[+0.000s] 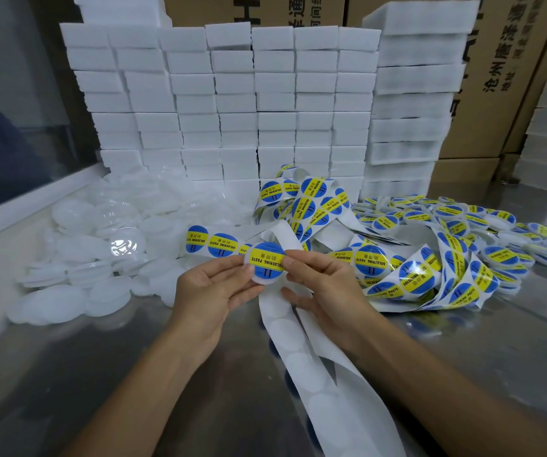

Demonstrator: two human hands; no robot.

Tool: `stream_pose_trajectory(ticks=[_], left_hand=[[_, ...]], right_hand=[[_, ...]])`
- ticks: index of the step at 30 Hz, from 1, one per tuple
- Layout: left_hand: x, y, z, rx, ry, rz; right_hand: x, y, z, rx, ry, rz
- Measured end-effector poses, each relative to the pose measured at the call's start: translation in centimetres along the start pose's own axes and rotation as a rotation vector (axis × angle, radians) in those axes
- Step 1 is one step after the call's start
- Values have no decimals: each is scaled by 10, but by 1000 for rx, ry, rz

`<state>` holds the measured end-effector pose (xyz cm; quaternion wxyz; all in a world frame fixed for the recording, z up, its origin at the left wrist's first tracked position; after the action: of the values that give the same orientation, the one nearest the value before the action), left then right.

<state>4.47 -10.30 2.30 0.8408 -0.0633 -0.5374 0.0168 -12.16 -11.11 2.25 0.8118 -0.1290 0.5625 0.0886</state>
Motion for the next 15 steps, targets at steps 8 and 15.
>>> stream_pose_trajectory(ticks=[8,15], left_hand=[[0,0,1,-5,-15,-4],[2,1,2,-9,-20,9]], right_hand=[[0,2,1,4,-12,13],[1,2,0,10,21,16]])
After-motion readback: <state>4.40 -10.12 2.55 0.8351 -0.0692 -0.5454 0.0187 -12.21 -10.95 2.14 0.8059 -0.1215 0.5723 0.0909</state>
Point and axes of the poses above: each hand's wrist, its own y-axis away from the middle knuckle, its own z-axis out of the palm, x = y × z, the point moved 7 cm from there along -y, towards the middle knuckle, and after that the axes turned 11 degrees about -x, right-handed, at the moved point
